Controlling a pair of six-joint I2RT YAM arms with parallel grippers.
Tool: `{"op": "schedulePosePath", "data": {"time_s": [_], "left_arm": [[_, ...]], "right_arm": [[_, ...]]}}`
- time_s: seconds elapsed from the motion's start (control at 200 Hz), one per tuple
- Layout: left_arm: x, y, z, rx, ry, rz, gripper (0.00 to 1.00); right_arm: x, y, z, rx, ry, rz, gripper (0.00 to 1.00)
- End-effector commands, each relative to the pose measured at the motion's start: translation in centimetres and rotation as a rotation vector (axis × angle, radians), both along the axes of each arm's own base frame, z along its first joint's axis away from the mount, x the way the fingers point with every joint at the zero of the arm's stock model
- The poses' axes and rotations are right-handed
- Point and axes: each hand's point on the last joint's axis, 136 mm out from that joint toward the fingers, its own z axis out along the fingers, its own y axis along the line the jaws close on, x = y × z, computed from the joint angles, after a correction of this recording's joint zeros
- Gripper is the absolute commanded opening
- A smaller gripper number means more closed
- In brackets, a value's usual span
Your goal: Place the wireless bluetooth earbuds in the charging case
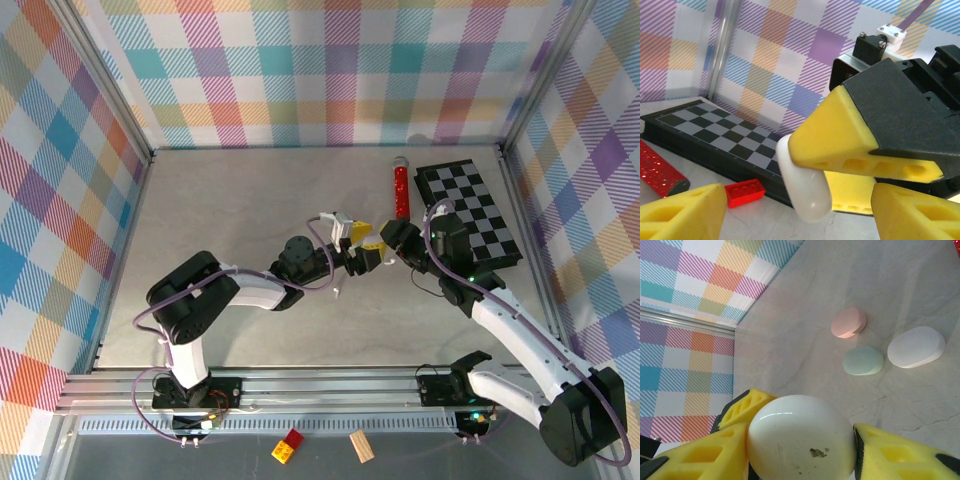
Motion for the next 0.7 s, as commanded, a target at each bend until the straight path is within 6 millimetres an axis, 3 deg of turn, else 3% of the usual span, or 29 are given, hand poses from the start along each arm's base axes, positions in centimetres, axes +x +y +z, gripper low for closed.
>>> {"op": "schedulePosePath", "data": {"time_s": [0.0, 0.23, 0.48, 0.695], "left_arm": [[-1.0, -1.0, 2.5, -0.089, -0.037, -0.040, 0.73], [-0.5, -1.7, 2.6, -0.100, -0.042, -0.039, 0.58], [-0.5, -2.1, 2.5, -0.102, -0.040, -0.054, 0.32], [-0.7, -1.8, 2.4, -0.091, -0.052, -0.061, 0.17]], "right_arm": [[0.1, 0.4, 1.4, 0.053, -0.048, 0.017, 0.49], [-0.1, 0.9, 1.4, 0.063, -0.055, 0.046, 0.48], [-0.2, 1.2, 1.4, 0.072, -0.056, 0.067, 0.49], [-0.2, 0.8, 1.6, 0.031, -0.074, 0.066, 0.51]]}}
